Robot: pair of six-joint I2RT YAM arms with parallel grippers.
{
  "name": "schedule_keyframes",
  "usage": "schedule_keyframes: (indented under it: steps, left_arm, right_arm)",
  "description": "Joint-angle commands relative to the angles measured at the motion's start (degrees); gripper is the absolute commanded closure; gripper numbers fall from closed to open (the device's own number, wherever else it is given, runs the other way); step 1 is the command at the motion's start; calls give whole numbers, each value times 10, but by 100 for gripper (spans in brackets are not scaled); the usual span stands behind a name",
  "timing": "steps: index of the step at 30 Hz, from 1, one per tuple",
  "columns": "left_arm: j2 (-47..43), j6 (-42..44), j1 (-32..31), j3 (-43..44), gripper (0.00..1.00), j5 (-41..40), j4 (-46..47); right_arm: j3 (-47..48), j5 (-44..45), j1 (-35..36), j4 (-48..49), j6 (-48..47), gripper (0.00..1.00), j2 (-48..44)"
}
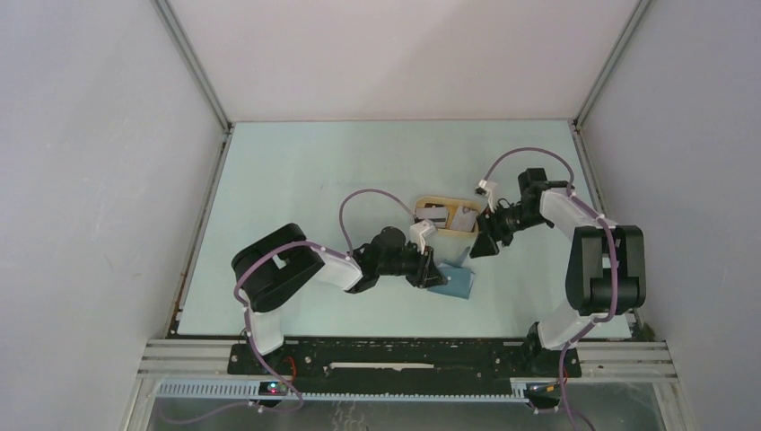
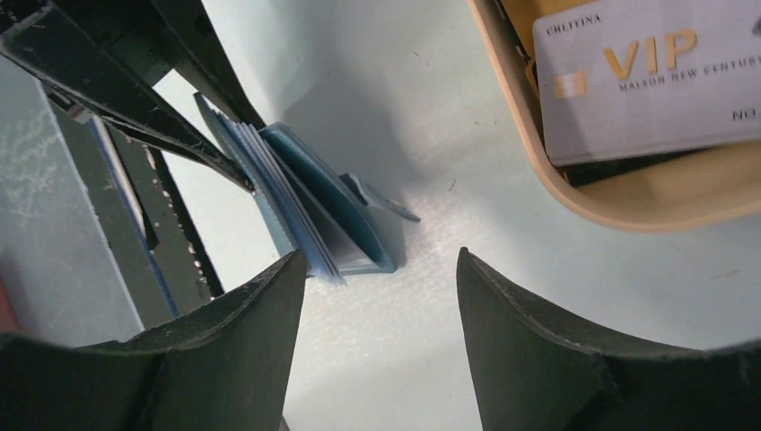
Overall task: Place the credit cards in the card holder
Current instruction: Reset both arms
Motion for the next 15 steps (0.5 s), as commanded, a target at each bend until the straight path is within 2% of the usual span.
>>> schedule_keyframes:
  steps: [1, 4, 7, 15]
  left_arm:
    - [5, 21, -7, 17, 83, 25, -24]
    - [5, 20, -6, 18, 83, 25, -24]
    - [7, 19, -6, 18, 83, 26, -24]
    - [7, 19, -5, 17, 84, 29, -24]
  right_arm:
    - [21, 42, 42, 15, -61, 29, -18]
    - [21, 56, 70, 7, -133, 29, -43]
    - [20, 55, 88, -25, -243, 28, -67]
    - [18, 64, 87, -72, -471, 20, -94]
